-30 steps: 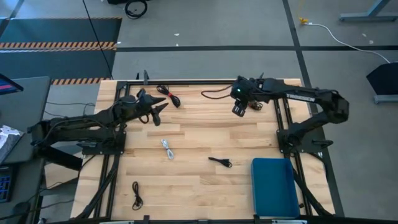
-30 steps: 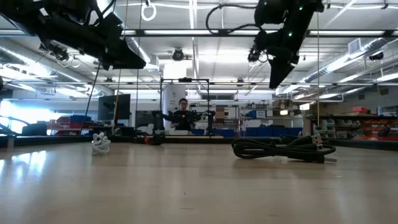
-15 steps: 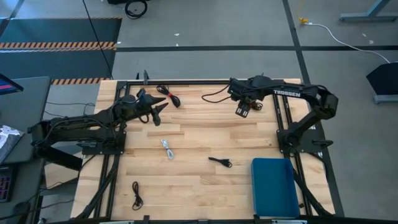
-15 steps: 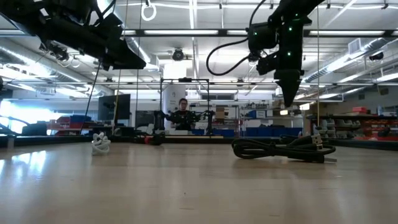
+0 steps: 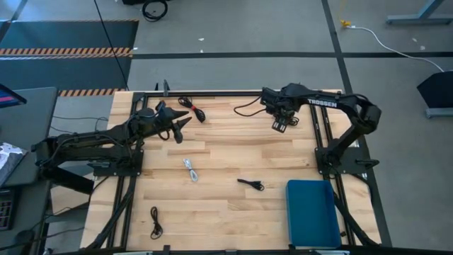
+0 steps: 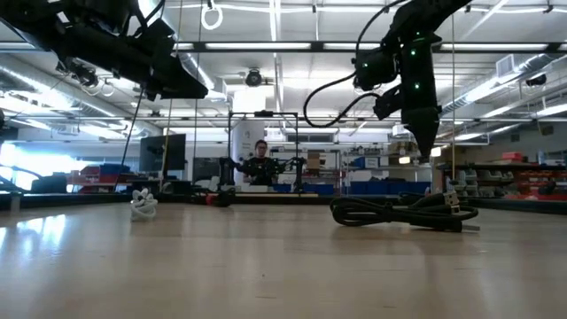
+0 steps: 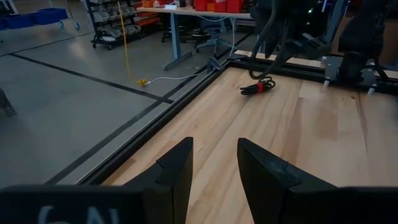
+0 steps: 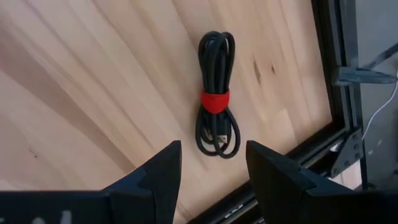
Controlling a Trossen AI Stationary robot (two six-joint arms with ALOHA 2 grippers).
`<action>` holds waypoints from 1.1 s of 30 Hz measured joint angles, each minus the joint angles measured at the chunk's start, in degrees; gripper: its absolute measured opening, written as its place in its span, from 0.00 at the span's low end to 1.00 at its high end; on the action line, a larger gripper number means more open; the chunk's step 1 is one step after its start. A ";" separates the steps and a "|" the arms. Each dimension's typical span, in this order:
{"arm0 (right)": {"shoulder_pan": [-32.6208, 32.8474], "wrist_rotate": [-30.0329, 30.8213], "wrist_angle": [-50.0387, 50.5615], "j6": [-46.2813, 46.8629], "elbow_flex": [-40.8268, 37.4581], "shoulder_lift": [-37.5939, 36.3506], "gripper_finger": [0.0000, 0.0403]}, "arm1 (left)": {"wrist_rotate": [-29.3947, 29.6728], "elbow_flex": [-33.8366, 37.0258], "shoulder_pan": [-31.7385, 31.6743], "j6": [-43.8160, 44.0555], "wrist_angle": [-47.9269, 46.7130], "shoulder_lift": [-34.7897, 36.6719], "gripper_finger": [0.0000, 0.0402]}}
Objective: Pick and place USB-C Cables
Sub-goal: Put the black USB cable into the blue bin
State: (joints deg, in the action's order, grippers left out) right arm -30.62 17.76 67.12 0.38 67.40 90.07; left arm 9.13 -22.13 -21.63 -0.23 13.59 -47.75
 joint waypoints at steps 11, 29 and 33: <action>-0.39 -2.93 -3.61 1.16 -0.09 5.76 0.46 | 0.00 0.00 0.11 0.02 -0.21 0.00 0.33; -0.15 -3.37 -5.59 0.94 -0.09 11.98 0.46 | 0.00 0.00 0.11 -0.15 -0.18 0.00 0.33; -0.15 -0.64 -6.97 0.95 -0.09 11.66 0.46 | 0.00 0.00 0.11 -0.15 -0.18 0.00 0.33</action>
State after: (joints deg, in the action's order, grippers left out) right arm -30.76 17.12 60.15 1.33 67.31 101.73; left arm 9.13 -22.13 -21.52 -0.38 13.41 -47.75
